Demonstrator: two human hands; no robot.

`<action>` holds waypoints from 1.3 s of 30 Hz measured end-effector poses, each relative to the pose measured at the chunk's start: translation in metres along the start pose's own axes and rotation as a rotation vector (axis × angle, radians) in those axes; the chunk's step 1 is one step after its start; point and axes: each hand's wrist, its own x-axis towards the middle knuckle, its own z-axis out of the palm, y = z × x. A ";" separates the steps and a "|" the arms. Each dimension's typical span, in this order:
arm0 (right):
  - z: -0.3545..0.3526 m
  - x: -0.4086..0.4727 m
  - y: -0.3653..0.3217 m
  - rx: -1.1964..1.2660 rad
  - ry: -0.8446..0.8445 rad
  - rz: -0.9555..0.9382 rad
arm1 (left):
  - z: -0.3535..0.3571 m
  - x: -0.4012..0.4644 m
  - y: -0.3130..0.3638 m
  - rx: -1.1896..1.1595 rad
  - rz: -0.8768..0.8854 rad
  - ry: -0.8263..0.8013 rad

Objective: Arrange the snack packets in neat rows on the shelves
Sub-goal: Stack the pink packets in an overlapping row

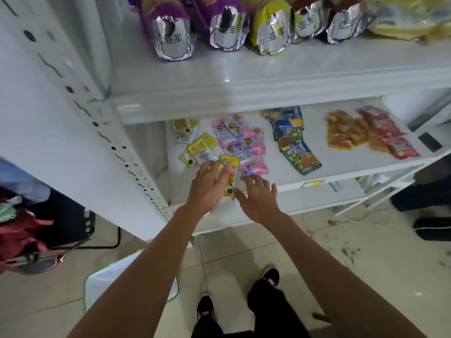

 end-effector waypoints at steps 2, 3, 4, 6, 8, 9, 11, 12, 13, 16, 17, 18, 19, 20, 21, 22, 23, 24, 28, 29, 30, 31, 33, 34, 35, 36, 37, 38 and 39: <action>-0.006 0.025 0.000 0.027 -0.019 -0.039 | 0.009 0.013 0.003 -0.078 -0.024 0.055; -0.008 0.038 0.000 0.050 -0.041 -0.058 | 0.012 0.021 0.005 -0.100 -0.063 0.075; -0.009 0.050 0.001 0.068 -0.068 -0.080 | 0.016 0.033 0.001 -0.111 -0.089 0.091; -0.011 0.075 0.007 0.068 -0.135 -0.134 | 0.018 0.049 -0.001 -0.081 -0.101 0.125; -0.014 0.098 0.016 0.038 -0.197 -0.178 | 0.018 0.056 0.003 -0.028 -0.118 0.175; -0.017 0.109 0.019 0.011 -0.215 -0.203 | 0.017 0.057 0.007 0.006 -0.141 0.187; -0.021 0.130 0.024 -0.035 -0.231 -0.247 | 0.017 0.065 0.009 0.077 -0.220 0.189; -0.023 0.138 0.024 -0.039 -0.242 -0.261 | 0.018 0.070 0.008 0.110 -0.252 0.191; -0.023 0.146 0.025 -0.018 -0.262 -0.258 | 0.017 0.073 0.008 0.134 -0.270 0.197; -0.016 0.165 0.025 0.062 -0.299 -0.266 | 0.017 0.085 -0.006 0.144 -0.265 0.242; -0.011 0.173 0.025 0.064 -0.283 -0.287 | 0.018 0.089 -0.014 0.146 -0.274 0.258; -0.006 0.182 0.026 0.052 -0.271 -0.300 | 0.018 0.096 -0.025 0.136 -0.280 0.278; 0.000 0.192 0.026 0.054 -0.268 -0.302 | 0.018 0.102 -0.035 0.125 -0.296 0.294; 0.006 0.202 0.026 0.041 -0.264 -0.302 | 0.018 0.108 -0.046 0.127 -0.315 0.309; 0.011 0.212 0.024 0.017 -0.246 -0.309 | 0.016 0.111 -0.054 0.143 -0.327 0.315; 0.014 0.221 0.020 -0.006 -0.224 -0.309 | 0.013 0.116 -0.063 0.158 -0.333 0.313; 0.020 0.234 0.018 -0.039 -0.204 -0.317 | 0.010 0.122 -0.070 0.179 -0.334 0.311; 0.023 0.245 0.013 -0.072 -0.178 -0.344 | 0.007 0.130 -0.079 0.195 -0.332 0.325; 0.040 0.278 -0.005 -0.087 -0.062 -0.415 | -0.004 0.167 -0.109 0.203 -0.320 0.430; 0.047 0.287 -0.007 -0.100 -0.039 -0.404 | -0.002 0.176 -0.117 0.215 -0.292 0.453; 0.053 0.294 -0.008 -0.111 -0.030 -0.393 | 0.002 0.184 -0.124 0.236 -0.246 0.496; 0.059 0.300 -0.009 -0.106 -0.035 -0.387 | 0.006 0.192 -0.128 0.255 -0.180 0.559; 0.071 0.314 -0.008 -0.084 -0.029 -0.395 | 0.019 0.205 -0.132 0.240 -0.022 0.680; 0.074 0.318 -0.008 -0.085 -0.009 -0.408 | 0.025 0.212 -0.134 0.217 0.044 0.705; 0.076 0.321 -0.006 -0.078 0.018 -0.415 | 0.031 0.219 -0.135 0.200 0.088 0.700; 0.079 0.325 -0.004 -0.058 0.042 -0.419 | 0.037 0.225 -0.138 0.195 0.112 0.685; 0.081 0.327 -0.002 -0.038 0.061 -0.431 | 0.042 0.228 -0.141 0.202 0.129 0.684; 0.083 0.327 -0.002 -0.014 0.089 -0.444 | 0.046 0.228 -0.144 0.223 0.148 0.711; 0.086 0.326 0.000 0.017 0.122 -0.457 | 0.048 0.227 -0.147 0.248 0.167 0.758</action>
